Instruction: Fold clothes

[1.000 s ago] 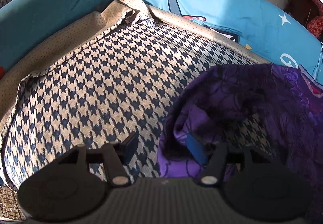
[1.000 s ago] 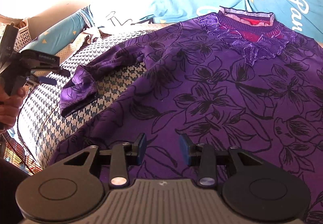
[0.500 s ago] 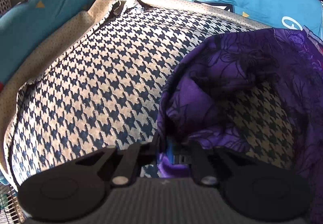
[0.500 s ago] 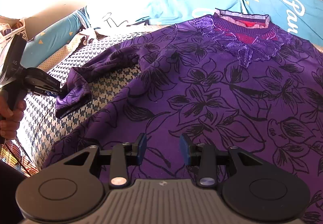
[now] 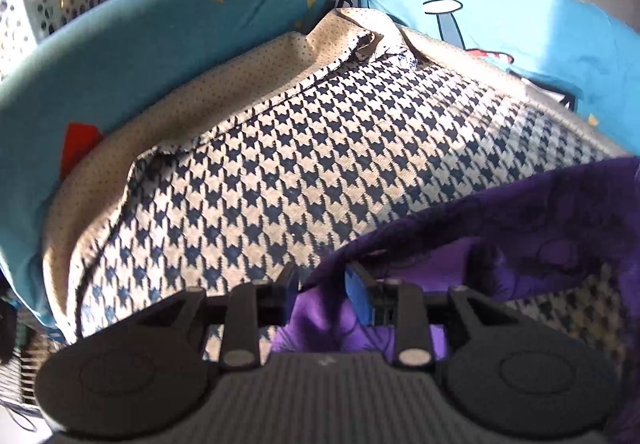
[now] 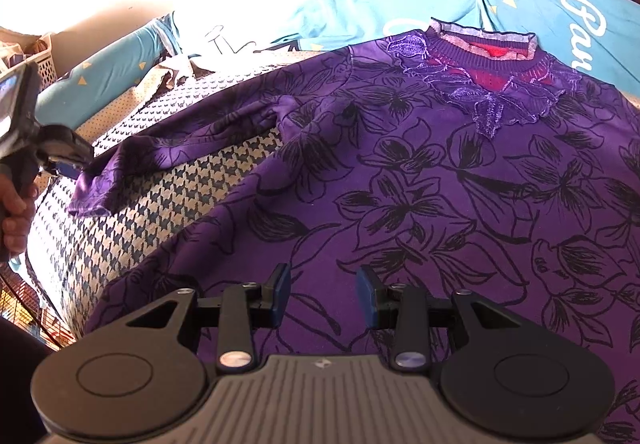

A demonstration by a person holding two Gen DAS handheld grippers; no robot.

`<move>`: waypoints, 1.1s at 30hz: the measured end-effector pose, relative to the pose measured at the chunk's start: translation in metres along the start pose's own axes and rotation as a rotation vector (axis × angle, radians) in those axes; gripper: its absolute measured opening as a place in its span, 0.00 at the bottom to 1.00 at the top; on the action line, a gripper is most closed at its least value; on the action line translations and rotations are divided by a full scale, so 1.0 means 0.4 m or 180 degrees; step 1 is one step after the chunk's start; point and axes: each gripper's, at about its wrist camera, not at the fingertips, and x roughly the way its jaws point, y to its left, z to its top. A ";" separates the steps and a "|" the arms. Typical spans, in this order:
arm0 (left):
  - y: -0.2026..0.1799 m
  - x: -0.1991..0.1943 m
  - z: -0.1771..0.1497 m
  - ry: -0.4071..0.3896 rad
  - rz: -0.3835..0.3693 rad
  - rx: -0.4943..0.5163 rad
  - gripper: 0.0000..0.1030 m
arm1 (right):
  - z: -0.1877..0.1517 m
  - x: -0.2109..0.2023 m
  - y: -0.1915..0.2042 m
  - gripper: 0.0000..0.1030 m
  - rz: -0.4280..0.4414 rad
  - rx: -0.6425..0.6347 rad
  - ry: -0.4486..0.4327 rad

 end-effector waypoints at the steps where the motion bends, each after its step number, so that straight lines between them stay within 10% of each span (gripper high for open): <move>1: 0.010 -0.004 0.001 -0.0004 -0.0068 -0.0080 0.33 | 0.000 0.001 0.001 0.35 -0.0007 -0.0009 0.0002; 7: 0.047 -0.022 -0.009 0.0098 -0.0573 -0.0372 0.38 | -0.001 0.001 0.002 0.35 -0.0018 -0.0004 0.0013; 18: -0.018 -0.095 -0.081 0.0027 -0.0871 0.0075 0.47 | 0.002 -0.011 0.006 0.35 -0.0028 -0.0066 -0.0041; 33: -0.129 -0.029 -0.127 0.0273 -0.0411 0.0965 0.35 | 0.007 -0.028 -0.001 0.35 -0.0034 -0.0059 -0.0119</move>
